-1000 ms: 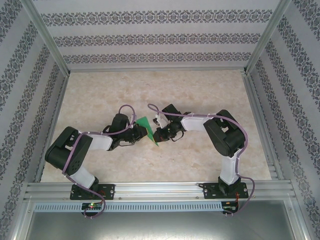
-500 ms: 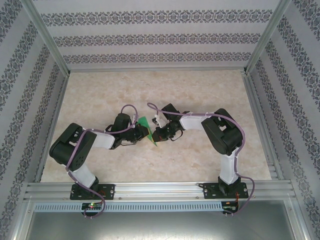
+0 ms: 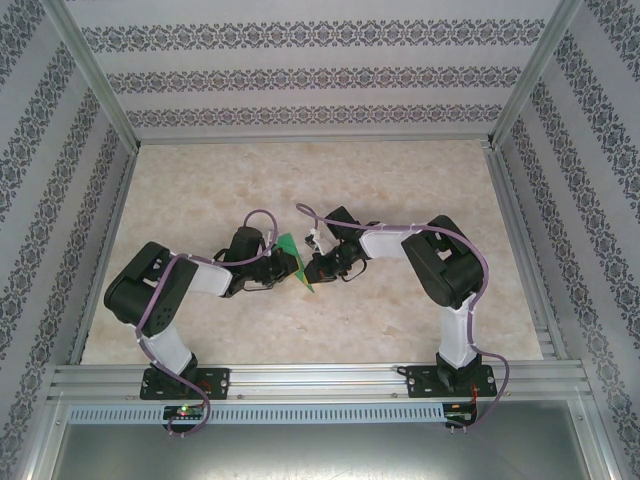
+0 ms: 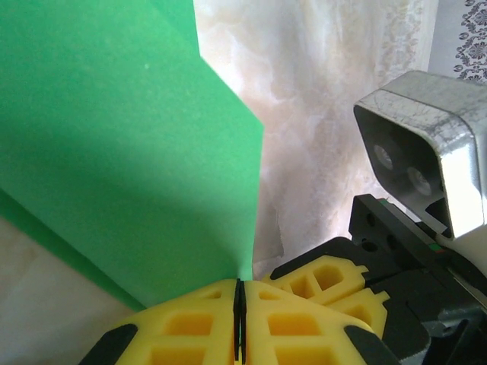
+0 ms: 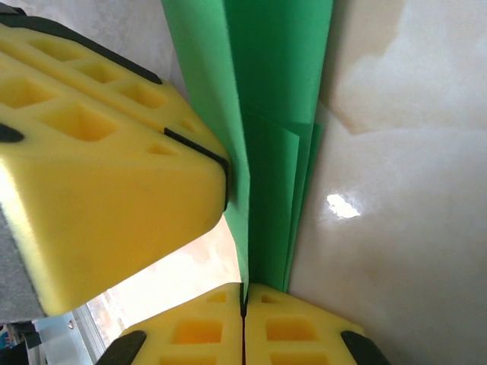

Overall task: Fold a paper plane with a square sheet of paper (pick it up from the middle)
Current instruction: Fold the wing for the fifth time at the center of the table.

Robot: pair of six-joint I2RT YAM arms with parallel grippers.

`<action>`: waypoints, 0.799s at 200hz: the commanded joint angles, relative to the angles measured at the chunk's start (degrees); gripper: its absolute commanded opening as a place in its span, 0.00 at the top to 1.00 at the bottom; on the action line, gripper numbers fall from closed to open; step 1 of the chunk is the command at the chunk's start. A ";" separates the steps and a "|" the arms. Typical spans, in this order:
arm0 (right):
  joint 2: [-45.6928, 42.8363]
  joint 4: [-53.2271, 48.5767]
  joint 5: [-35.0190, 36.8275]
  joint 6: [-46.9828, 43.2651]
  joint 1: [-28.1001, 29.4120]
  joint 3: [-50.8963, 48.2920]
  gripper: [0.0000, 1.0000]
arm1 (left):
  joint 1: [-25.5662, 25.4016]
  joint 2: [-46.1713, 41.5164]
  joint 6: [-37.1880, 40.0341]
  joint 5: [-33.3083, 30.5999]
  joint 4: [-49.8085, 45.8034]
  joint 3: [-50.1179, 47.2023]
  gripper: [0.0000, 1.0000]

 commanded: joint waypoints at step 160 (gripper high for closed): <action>-3.67 -2.04 0.87 2.20 -0.91 -3.06 0.82 | -0.93 4.96 2.31 -2.65 -7.35 2.92 0.89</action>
